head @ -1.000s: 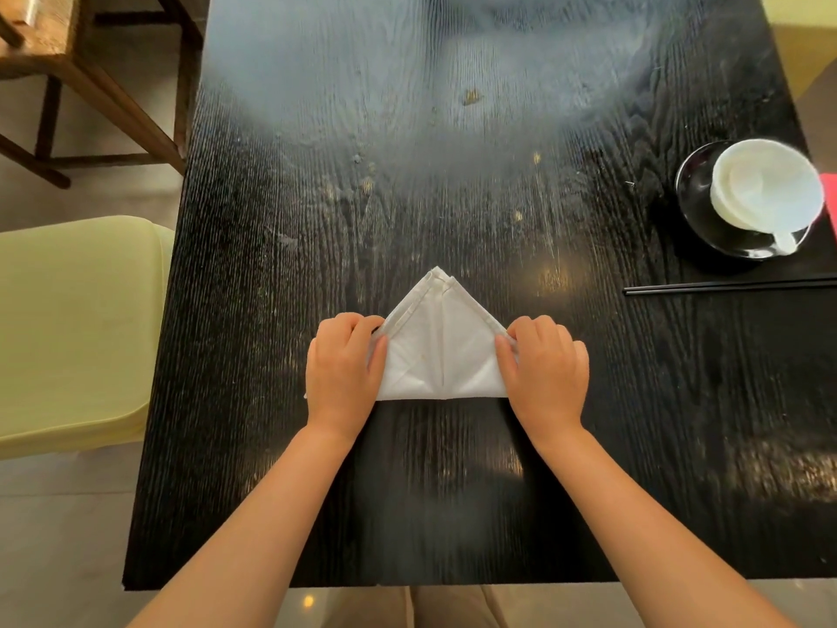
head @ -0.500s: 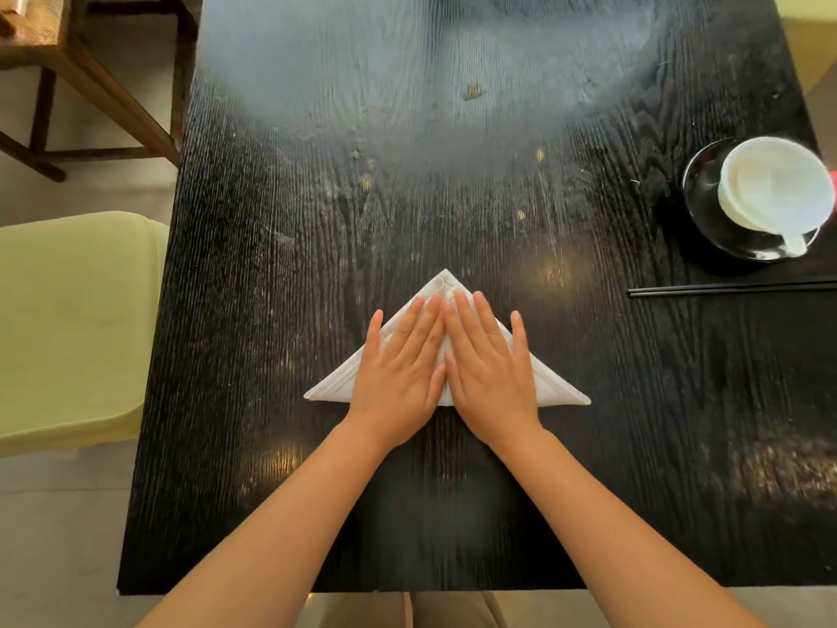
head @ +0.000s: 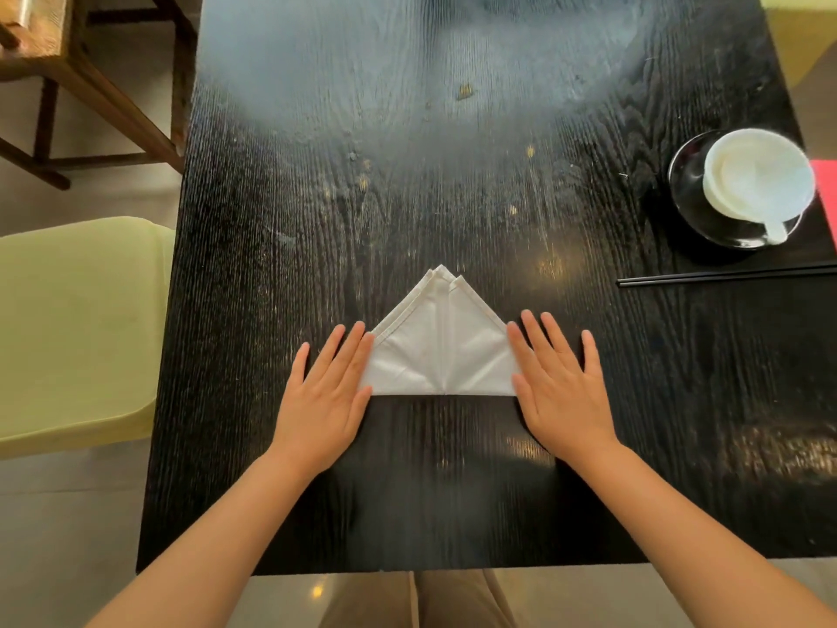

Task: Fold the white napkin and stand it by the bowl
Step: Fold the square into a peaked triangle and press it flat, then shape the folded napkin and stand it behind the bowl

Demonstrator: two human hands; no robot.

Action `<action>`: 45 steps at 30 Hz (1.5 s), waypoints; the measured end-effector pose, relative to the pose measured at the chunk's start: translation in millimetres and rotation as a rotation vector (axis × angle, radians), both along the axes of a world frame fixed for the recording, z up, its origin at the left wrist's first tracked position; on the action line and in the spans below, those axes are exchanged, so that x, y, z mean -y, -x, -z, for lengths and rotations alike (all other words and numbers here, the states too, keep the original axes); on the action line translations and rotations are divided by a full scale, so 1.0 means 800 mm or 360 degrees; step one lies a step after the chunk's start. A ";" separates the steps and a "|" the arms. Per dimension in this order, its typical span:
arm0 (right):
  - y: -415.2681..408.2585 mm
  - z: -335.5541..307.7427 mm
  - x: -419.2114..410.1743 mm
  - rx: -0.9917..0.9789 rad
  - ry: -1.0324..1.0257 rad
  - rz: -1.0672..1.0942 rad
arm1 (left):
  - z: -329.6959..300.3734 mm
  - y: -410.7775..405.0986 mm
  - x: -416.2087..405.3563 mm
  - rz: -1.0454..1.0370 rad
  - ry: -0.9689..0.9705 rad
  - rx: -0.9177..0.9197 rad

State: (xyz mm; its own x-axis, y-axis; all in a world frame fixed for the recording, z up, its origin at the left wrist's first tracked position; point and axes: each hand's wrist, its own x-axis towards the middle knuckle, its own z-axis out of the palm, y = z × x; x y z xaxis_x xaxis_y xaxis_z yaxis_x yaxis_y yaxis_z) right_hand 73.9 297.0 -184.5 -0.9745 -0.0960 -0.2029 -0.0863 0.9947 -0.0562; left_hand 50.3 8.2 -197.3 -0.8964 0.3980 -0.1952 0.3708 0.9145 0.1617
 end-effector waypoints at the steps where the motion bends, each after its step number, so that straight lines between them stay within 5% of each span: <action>1: -0.002 -0.001 -0.002 0.0024 -0.0010 0.0027 | -0.001 -0.002 0.002 -0.0013 0.0009 0.0021; 11: -0.030 -0.031 0.012 -0.0312 0.0183 0.0549 | -0.030 -0.007 -0.111 -0.0009 -0.0309 -0.0017; 20: -0.010 -0.051 0.011 0.0047 0.0544 0.0878 | -0.016 -0.001 -0.136 -0.0072 -0.0209 0.0194; 24: -0.017 -0.070 0.021 0.0094 0.1001 0.1023 | -0.027 0.004 -0.136 -0.0138 -0.0318 0.0336; 26: -0.019 -0.090 0.030 -0.0072 0.1185 0.0960 | -0.042 0.009 -0.140 -0.0316 -0.0702 0.0570; 29: -0.018 -0.122 0.051 -0.0185 0.1423 0.0868 | -0.091 0.001 -0.128 -0.0974 -0.1838 0.0912; 31: -0.018 -0.135 0.070 -0.0191 0.1511 0.0761 | -0.124 -0.014 -0.110 -0.1115 -0.2037 0.0900; 40: 0.001 -0.116 0.137 0.0083 0.1517 0.0135 | -0.151 -0.022 -0.050 -0.1213 -0.1735 0.0834; 43: 0.045 -0.108 0.124 -0.0057 0.1098 -0.0124 | -0.145 -0.016 -0.030 -0.1215 -0.1564 0.0740; 45: 0.088 -0.102 0.114 0.0179 0.0747 -0.0403 | -0.140 -0.013 -0.019 -0.1149 -0.1460 0.0703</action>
